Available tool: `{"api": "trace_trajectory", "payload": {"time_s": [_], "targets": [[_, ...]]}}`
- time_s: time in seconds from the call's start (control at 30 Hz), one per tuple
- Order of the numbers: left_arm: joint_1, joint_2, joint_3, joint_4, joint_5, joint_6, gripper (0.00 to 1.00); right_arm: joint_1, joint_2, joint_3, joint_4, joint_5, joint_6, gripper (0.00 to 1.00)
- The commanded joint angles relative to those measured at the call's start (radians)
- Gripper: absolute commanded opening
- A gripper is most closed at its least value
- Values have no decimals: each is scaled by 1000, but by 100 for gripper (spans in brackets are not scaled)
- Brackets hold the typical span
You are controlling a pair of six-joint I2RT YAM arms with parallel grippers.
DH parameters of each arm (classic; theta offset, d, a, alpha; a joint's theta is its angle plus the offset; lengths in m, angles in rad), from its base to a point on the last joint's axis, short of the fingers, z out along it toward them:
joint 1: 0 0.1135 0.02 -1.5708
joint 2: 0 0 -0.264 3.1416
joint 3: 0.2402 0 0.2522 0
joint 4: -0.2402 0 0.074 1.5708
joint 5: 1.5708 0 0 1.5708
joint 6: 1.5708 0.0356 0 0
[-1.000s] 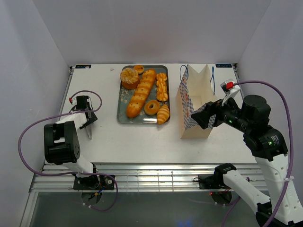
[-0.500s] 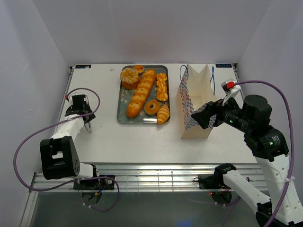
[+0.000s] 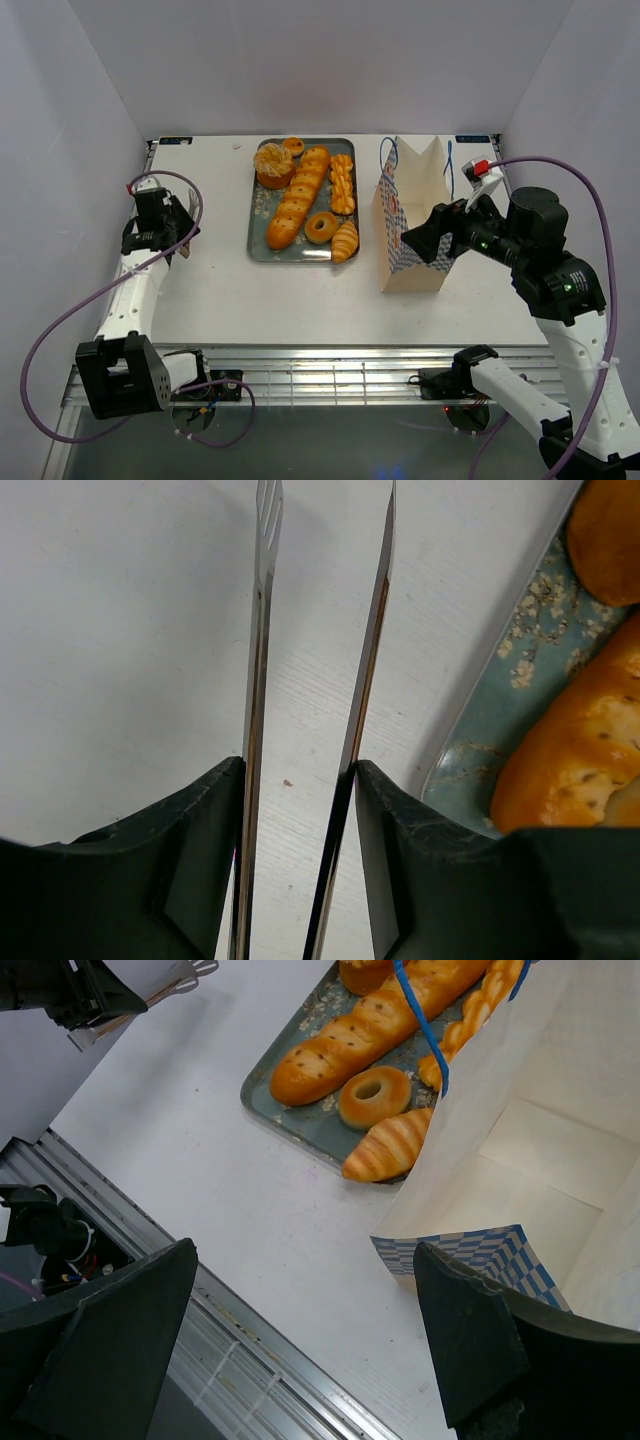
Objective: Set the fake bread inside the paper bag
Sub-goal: Pick up the clamp at the center of the board, then pick up the fake bread from the plate.
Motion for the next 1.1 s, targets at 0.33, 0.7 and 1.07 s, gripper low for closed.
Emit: {"api": "trace_trajectory", "payload": {"time_s": [0.33,0.7,1.07], "targets": [[-4,29,50,-6,157,-26,56,4,27,29,22,1,24,95],[-58,-33,72,71,201,-33,54,4,33,14,21,27,32,95],[-70,-198,82,15,667,-120,55,4,84,58,4,31,22,95]]}}
